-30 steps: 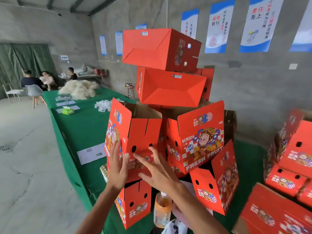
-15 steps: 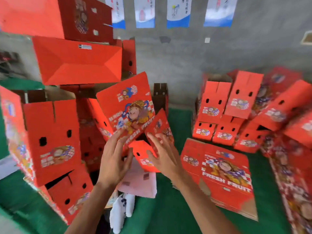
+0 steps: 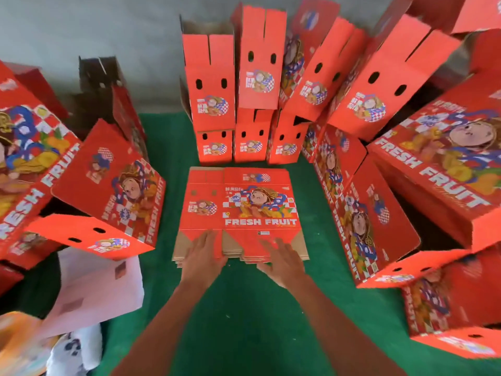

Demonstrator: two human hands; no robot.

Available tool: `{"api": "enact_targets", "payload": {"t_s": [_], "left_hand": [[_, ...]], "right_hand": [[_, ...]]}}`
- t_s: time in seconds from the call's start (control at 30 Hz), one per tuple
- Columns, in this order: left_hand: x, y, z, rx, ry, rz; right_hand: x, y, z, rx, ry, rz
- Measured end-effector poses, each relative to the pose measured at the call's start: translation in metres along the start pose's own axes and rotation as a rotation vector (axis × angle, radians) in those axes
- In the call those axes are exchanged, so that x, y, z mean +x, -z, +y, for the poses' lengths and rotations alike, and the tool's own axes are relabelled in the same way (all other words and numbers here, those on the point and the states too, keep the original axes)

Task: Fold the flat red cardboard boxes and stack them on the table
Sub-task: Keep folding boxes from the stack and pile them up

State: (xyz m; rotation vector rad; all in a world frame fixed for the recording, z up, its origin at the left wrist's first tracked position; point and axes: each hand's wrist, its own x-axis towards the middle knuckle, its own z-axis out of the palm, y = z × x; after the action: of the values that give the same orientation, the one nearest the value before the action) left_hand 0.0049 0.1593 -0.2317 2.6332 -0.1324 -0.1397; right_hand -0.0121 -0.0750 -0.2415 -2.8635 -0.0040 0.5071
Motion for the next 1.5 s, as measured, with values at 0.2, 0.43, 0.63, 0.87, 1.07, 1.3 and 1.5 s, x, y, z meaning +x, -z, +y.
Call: {"api": "enact_targets", "payload": {"t_s": [0.2,0.43,0.63,0.87,1.07,1.3,1.5], "left_hand": [[0.024,-0.025,-0.002,0.063,0.239,-0.078],[0.034,-0.025,-0.007,0.347,0.163,-0.132],[0.026,-0.021,-0.016,0.364,0.078,-0.118],[0.008,0.015,-0.017,0.22,0.03,0.008],[-0.028,0.054,0.006,0.081,-0.153,0.202],[-0.056,0.135,0.055,-0.187,-0.094,0.135],[-0.081,0.178,0.071,-0.931,-0.028,0.355]], "right_hand": [[0.013,-0.019,0.013,0.241,-0.21,0.086],[0.032,-0.004,0.004,0.991,-0.727,0.221],[0.032,0.021,-0.005,1.498,-0.598,0.17],[-0.003,0.081,-0.017,1.663,-0.404,0.183],[-0.039,0.16,-0.006,1.599,-0.395,0.187],[-0.087,0.23,0.002,1.269,-0.23,0.258],[-0.126,0.278,-0.007,0.578,-0.116,0.36]]}}
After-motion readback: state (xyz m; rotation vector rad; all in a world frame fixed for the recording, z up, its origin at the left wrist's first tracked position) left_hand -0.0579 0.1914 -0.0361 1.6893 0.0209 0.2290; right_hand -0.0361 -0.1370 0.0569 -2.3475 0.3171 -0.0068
